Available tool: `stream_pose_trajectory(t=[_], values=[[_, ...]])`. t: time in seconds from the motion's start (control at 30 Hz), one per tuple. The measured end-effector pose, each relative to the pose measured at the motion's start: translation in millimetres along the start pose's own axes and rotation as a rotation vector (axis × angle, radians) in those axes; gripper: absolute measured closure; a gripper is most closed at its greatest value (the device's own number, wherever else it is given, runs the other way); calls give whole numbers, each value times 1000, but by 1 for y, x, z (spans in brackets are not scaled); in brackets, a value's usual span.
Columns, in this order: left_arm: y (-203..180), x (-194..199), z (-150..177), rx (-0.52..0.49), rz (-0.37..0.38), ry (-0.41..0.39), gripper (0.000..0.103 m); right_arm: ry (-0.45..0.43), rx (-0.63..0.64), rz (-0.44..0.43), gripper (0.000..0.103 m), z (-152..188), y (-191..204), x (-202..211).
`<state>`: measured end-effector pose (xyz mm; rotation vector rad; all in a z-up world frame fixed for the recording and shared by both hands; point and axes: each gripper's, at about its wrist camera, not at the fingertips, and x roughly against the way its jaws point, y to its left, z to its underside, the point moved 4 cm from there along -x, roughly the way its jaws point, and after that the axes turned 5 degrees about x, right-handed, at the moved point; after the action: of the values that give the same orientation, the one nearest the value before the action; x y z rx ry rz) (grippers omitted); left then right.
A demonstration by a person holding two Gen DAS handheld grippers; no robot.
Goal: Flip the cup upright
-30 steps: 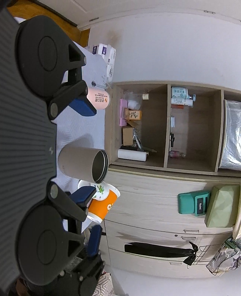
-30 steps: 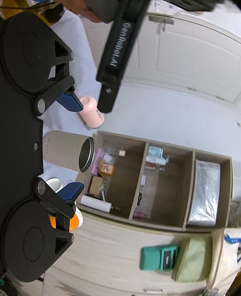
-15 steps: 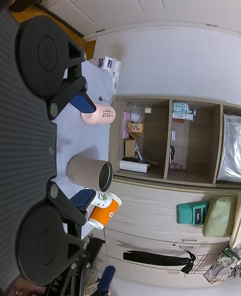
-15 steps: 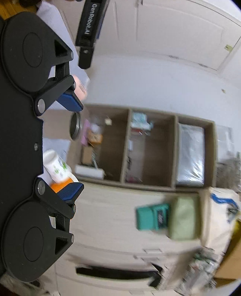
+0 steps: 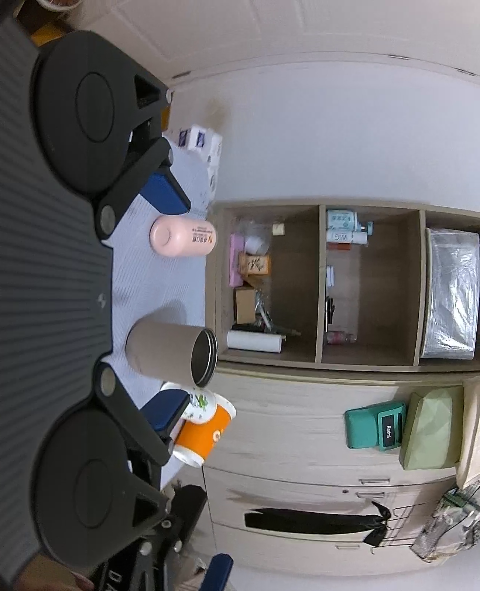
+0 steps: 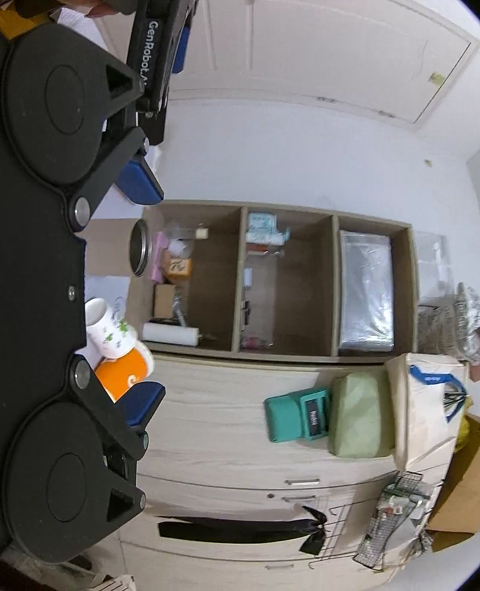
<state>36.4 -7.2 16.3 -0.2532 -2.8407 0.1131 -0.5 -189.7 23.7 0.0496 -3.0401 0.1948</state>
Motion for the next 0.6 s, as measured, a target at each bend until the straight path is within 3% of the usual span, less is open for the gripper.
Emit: stream_pose_trajectory(t=[0.33, 0.6], values=[[-3, -1, 6, 0, 8, 23, 0, 87, -29, 10, 0, 9, -4, -9], [10, -15, 11, 43, -54, 95, 0, 114, -39, 13, 0, 15, -3, -11]])
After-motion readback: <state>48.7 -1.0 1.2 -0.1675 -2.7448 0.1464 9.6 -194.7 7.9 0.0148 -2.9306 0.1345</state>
